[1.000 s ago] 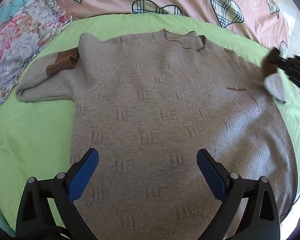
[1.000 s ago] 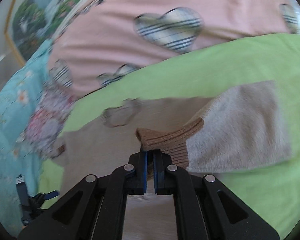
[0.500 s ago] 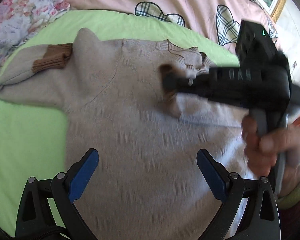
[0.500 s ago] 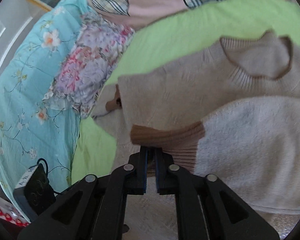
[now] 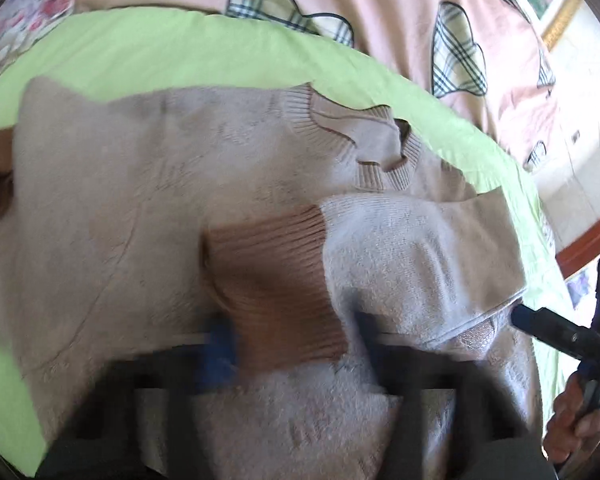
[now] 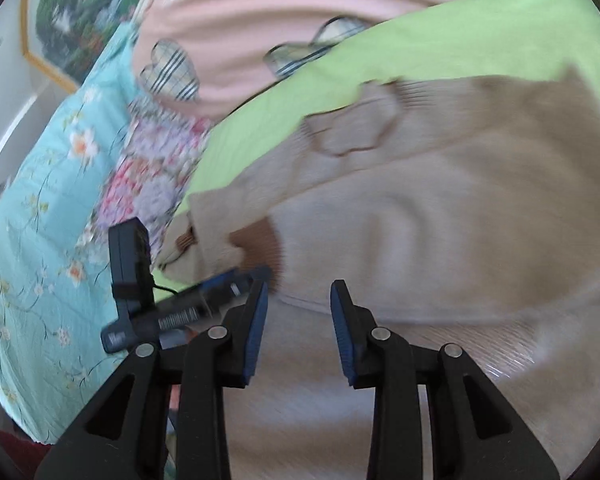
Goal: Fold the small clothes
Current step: 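Grasp a brown sleeve cuff with the right gripper, fold it across the chest, release, then move the left gripper to the other sleeve's brown cuff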
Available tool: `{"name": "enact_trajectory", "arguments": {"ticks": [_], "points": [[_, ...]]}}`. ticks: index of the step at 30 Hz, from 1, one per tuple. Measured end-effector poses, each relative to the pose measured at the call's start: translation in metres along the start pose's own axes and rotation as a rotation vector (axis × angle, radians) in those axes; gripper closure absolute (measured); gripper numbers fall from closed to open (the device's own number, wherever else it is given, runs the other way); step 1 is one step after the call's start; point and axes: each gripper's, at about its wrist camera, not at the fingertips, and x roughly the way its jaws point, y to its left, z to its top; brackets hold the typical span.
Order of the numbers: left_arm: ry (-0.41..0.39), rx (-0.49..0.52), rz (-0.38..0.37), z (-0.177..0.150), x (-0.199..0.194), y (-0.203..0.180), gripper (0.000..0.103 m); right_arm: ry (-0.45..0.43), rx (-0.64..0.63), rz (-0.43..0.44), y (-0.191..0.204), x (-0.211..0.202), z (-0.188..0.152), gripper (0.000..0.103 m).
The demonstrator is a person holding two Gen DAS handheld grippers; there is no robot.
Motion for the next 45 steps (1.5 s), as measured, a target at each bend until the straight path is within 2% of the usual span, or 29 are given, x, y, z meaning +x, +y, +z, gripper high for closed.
{"name": "enact_trajectory", "arguments": {"ticks": [1,2,4,6,9,11,14,17,21,22,23,24,26,28,30,32,33,34,36,38,39,42,45], "points": [[0.006,0.0,-0.003,0.0,0.0,-0.001,0.097,-0.023,0.021,-0.021,-0.008,-0.009,-0.001,0.069],[-0.004,-0.005,-0.005,-0.001,-0.006,-0.002,0.098,-0.042,0.038,-0.033,-0.015,-0.017,-0.001,0.069],[-0.069,-0.012,-0.011,-0.005,-0.033,0.002,0.099,-0.086,0.07,-0.069,-0.032,-0.037,0.001,0.069],[-0.132,-0.023,0.023,-0.009,-0.055,0.013,0.1,-0.122,0.073,-0.129,-0.044,-0.053,0.004,0.068],[-0.101,-0.05,0.044,-0.011,-0.053,0.03,0.1,-0.181,0.084,-0.252,-0.067,-0.07,0.014,0.057],[-0.097,-0.067,0.038,-0.016,-0.055,0.034,0.1,-0.2,0.104,-0.32,-0.084,-0.071,0.026,0.055],[-0.1,-0.089,0.037,-0.025,-0.062,0.04,0.1,-0.202,0.111,-0.384,-0.102,-0.064,0.042,0.053],[-0.066,-0.121,0.036,-0.03,-0.054,0.049,0.1,-0.171,0.092,-0.434,-0.118,-0.054,0.055,0.05],[-0.045,-0.137,0.027,-0.029,-0.051,0.049,0.1,-0.079,0.048,-0.495,-0.132,-0.021,0.066,0.05],[-0.046,-0.133,0.028,-0.028,-0.053,0.047,0.1,-0.058,0.025,-0.511,-0.133,-0.013,0.067,0.051],[-0.05,-0.132,0.024,-0.027,-0.056,0.047,0.1,-0.059,-0.009,-0.52,-0.129,-0.012,0.069,0.057],[-0.057,-0.133,0.019,-0.025,-0.06,0.046,0.1,-0.056,-0.027,-0.514,-0.125,-0.012,0.07,0.095],[-0.057,-0.125,0.032,-0.024,-0.061,0.046,0.1,-0.081,-0.031,-0.51,-0.12,-0.019,0.072,0.095],[-0.008,-0.101,0.091,-0.027,-0.048,0.046,0.099,-0.073,-0.027,-0.526,-0.122,-0.019,0.072,0.095],[0.013,-0.089,0.125,-0.032,-0.04,0.045,0.095,-0.063,0.003,-0.528,-0.128,-0.016,0.069,0.091],[-0.007,-0.083,0.133,-0.035,-0.051,0.044,0.09,-0.082,0.043,-0.509,-0.128,-0.023,0.065,0.084],[-0.02,-0.08,0.141,-0.037,-0.057,0.043,0.087,-0.096,0.06,-0.489,-0.125,-0.03,0.062,0.075],[-0.034,-0.073,0.152,-0.04,-0.065,0.043,0.086,-0.117,0.068,-0.467,-0.121,-0.039,0.057,0.061],[-0.059,-0.053,0.174,-0.046,-0.079,0.045,0.083,-0.158,0.058,-0.433,-0.107,-0.052,0.043,0.05],[-0.084,-0.03,0.22,-0.052,-0.096,0.047,0.081,-0.163,0.034,-0.362,-0.09,-0.057,0.026,0.05],[-0.095,-0.023,0.24,-0.053,-0.101,0.048,0.076,-0.158,0.032,-0.339,-0.084,-0.058,0.019,0.05],[-0.125,-0.026,0.306,-0.051,-0.117,0.064,0.063,-0.113,0.028,-0.267,-0.068,-0.052,-0.005,0.05],[-0.141,-0.052,0.355,-0.041,-0.125,0.082,0.058,-0.061,0.025,-0.201,-0.052,-0.037,-0.026,0.05]]}}
